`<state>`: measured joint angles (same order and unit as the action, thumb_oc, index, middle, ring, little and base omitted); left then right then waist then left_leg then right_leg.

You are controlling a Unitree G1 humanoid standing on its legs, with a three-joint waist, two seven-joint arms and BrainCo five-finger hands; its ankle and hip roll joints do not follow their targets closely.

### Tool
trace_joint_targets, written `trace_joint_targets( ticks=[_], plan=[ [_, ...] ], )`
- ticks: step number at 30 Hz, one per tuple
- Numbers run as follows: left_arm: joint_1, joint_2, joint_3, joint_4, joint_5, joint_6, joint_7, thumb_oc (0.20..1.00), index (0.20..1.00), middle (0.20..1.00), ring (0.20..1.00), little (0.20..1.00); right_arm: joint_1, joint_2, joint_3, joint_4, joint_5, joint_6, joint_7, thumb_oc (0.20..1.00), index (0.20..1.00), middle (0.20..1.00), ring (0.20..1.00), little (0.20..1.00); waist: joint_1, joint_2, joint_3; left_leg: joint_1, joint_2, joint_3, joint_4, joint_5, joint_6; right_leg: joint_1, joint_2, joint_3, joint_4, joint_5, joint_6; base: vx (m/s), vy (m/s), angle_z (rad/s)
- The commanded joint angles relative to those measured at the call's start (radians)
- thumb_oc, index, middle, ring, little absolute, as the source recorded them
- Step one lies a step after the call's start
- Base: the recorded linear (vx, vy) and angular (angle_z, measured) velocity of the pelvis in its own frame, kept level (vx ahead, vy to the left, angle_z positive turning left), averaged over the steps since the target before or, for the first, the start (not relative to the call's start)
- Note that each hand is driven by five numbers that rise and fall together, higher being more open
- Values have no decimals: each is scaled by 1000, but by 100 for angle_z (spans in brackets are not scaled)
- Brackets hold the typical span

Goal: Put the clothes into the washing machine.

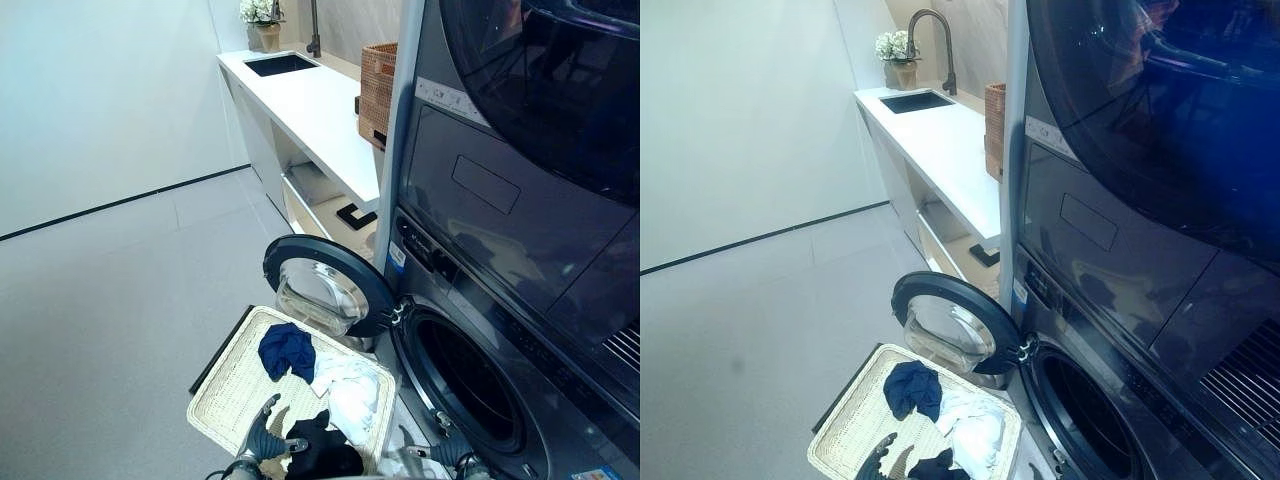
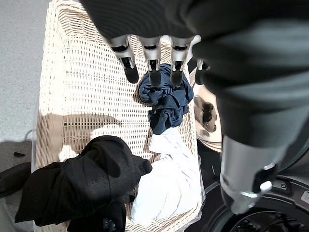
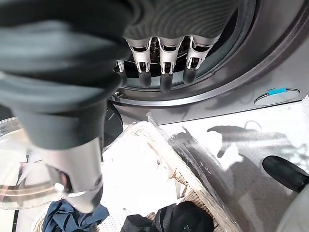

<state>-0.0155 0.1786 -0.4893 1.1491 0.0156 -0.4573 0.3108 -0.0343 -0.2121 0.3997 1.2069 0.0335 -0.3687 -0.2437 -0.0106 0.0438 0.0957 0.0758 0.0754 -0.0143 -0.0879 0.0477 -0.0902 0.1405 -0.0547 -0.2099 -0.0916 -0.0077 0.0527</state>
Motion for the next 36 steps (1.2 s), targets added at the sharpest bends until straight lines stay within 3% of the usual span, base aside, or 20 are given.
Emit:
trace_joint_targets(
  ticks=[1, 3, 11, 19, 30, 36],
  plan=[
    [-82, -17, 1, 58, -41, -51, 9, 1000, 1000, 1000, 1000, 1000, -58, 25, -13, 34, 17, -21, 2, 1000, 1000, 1000, 1000, 1000, 10, -47, 8, 12, -110, 39, 1, -36, 121, -49, 10, 64, 13, 64, 0, 0, 0, 0],
    [-76, -15, 15, 63, -23, -51, 55, 1000, 1000, 1000, 1000, 1000, -58, 24, -18, 36, 22, -20, 4, 1000, 1000, 1000, 1000, 1000, 13, -49, 9, 13, -109, 38, 1, -34, 121, -47, 10, 65, 15, 64, -1, 0, 0, 0],
    [-78, -3, 7, 56, 28, -49, 51, 1000, 1000, 1000, 1000, 1000, -61, 15, -22, 30, 31, -20, 7, 1000, 1000, 1000, 1000, 1000, 12, -51, 15, 14, -107, 41, 1, -35, 120, -47, 12, 68, 16, 65, 1, 0, 0, 0],
    [-80, 4, -1, 51, 77, -39, 116, 1000, 1000, 1000, 1000, 1000, -58, 15, -23, 23, 35, -33, -7, 1000, 1000, 1000, 1000, 1000, 10, -50, 20, 12, -105, 45, 1, -36, 118, -49, 12, 70, 13, 67, 4, 10, -1, 0],
    [-93, 2, -6, 41, 120, -23, 230, 1000, 1000, 1000, 1000, 1000, -65, 15, -16, -7, 45, -79, -32, 1000, 1000, 1000, 1000, 1000, 7, -48, 39, -16, -106, 51, 1, -27, 116, -79, 11, 73, 9, 82, 8, 0, -1, 0],
    [-162, 28, -11, 3, 110, -16, 308, 1000, 1000, 1000, 1000, 1000, -115, -10, -2, -39, 98, -90, -39, 1000, 1000, 1000, 1000, 1000, 5, -31, 123, -61, -100, 62, 2, 3, 123, -170, 5, 56, 127, 42, -7, -111, 12, -1]
  ],
)
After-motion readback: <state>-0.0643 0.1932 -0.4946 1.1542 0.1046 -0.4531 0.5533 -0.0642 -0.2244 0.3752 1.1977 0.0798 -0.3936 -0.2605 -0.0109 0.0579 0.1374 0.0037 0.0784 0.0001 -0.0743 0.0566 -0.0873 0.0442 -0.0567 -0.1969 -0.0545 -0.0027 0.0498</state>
